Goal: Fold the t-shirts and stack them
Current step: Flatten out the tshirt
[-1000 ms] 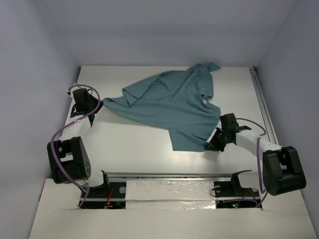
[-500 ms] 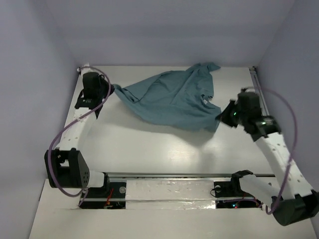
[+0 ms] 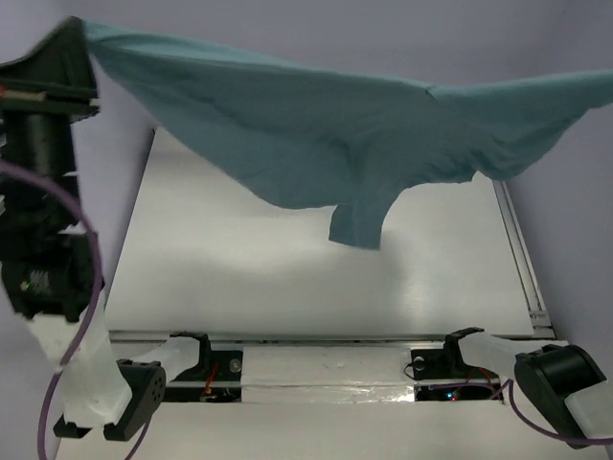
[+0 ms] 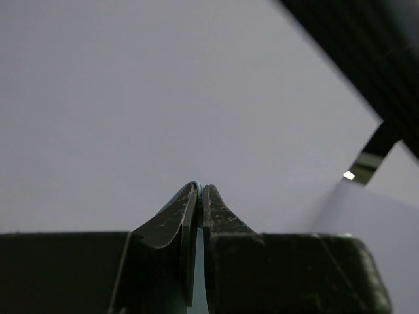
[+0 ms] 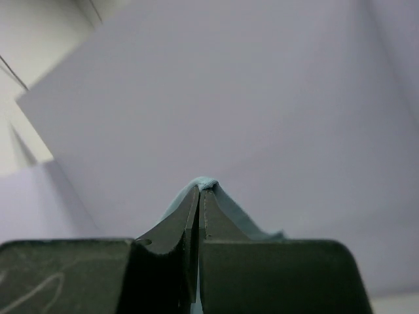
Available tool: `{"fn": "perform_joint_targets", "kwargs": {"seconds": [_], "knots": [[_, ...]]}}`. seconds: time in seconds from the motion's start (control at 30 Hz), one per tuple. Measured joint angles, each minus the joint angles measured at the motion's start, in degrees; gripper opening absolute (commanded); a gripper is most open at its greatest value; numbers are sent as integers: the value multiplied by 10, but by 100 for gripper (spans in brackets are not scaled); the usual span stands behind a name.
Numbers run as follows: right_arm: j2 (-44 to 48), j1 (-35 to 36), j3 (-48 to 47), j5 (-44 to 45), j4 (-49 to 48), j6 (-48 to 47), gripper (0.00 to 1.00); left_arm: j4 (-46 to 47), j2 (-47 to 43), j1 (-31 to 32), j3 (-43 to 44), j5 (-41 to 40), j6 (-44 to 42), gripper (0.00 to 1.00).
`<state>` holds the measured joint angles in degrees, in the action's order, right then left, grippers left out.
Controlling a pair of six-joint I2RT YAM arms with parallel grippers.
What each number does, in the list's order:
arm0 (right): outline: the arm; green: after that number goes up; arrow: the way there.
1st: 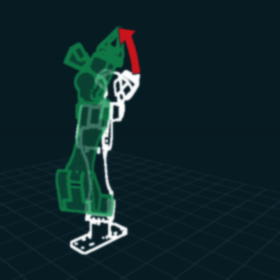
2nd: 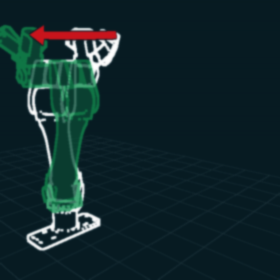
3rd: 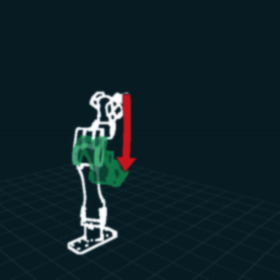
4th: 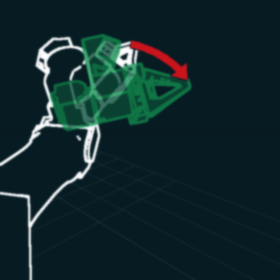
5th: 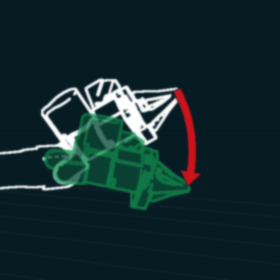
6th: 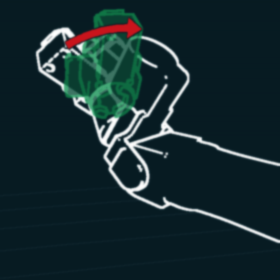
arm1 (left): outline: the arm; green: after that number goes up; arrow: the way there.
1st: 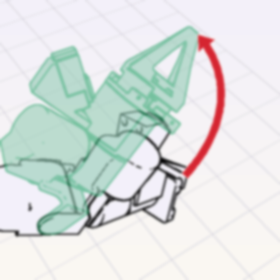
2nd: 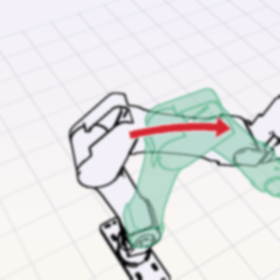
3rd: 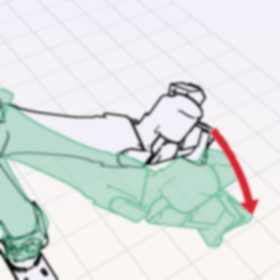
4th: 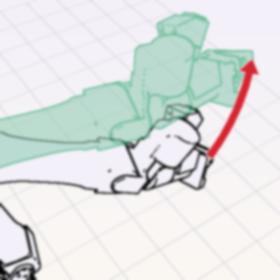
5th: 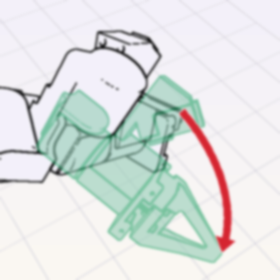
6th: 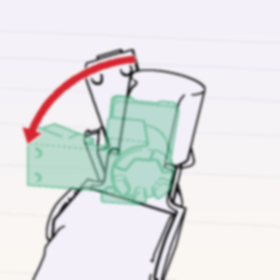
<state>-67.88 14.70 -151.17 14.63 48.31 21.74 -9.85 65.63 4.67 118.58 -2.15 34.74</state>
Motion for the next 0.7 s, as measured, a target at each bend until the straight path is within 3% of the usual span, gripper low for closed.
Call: {"fn": "perform_joint_targets", "kwargs": {"seconds": [0.13,0.27,0.5,0.7], "knots": [[14,0,-2,5,-70,-18,0,-7,-7,0,102,-4,-3,0],[-9,0,-10,8,-127,-39,0,-6,-8,0,119,-19,-11,0],[-116,0,13,27,-203,-82,0,1,15,-14,-26,-31,-13,0],[-287,-30,16,14,-229,-100,0,4,142,-62,-110,-10,7,0]]}}
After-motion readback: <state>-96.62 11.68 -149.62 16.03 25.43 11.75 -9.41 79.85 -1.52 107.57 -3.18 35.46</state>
